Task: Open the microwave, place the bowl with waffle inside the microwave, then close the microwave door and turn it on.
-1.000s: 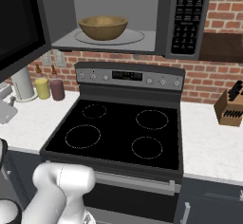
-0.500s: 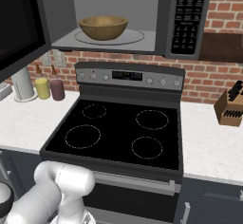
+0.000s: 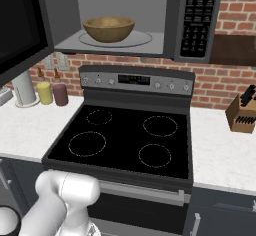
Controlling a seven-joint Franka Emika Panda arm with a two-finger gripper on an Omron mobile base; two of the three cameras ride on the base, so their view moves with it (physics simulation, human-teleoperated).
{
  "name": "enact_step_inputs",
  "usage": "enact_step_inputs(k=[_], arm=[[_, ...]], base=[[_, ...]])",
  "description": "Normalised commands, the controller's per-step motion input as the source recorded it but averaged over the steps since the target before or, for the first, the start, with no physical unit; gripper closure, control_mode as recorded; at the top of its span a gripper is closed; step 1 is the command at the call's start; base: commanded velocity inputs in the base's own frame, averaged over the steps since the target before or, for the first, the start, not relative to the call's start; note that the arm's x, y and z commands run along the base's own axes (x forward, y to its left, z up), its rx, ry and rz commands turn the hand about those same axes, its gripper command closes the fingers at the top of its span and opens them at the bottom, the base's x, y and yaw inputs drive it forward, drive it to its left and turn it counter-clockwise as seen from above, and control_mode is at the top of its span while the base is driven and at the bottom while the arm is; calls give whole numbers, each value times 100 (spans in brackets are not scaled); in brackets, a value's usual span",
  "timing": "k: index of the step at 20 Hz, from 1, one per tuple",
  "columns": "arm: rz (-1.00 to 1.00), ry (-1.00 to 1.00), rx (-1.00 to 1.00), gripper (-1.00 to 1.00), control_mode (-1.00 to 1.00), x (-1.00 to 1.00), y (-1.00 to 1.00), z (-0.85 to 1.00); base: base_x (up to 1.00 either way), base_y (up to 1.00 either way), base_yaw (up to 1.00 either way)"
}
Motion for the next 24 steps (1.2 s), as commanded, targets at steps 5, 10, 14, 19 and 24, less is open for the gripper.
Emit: enact_step_inputs(k=[5, 10, 14, 19, 24], arm=[[-2, 0, 13, -100, -100, -29, -75, 38], [0, -2, 9, -100, -100, -27, -88, 33], [0, -4, 11, -100, -100, -22, -97, 22], [1, 0, 13, -100, -100, -3, -99, 19], [10, 1, 13, -100, -100, 0, -91, 28]], base=[[0, 0, 0], [0, 0, 0], [0, 0, 0], [0, 0, 0], [0, 0, 0]])
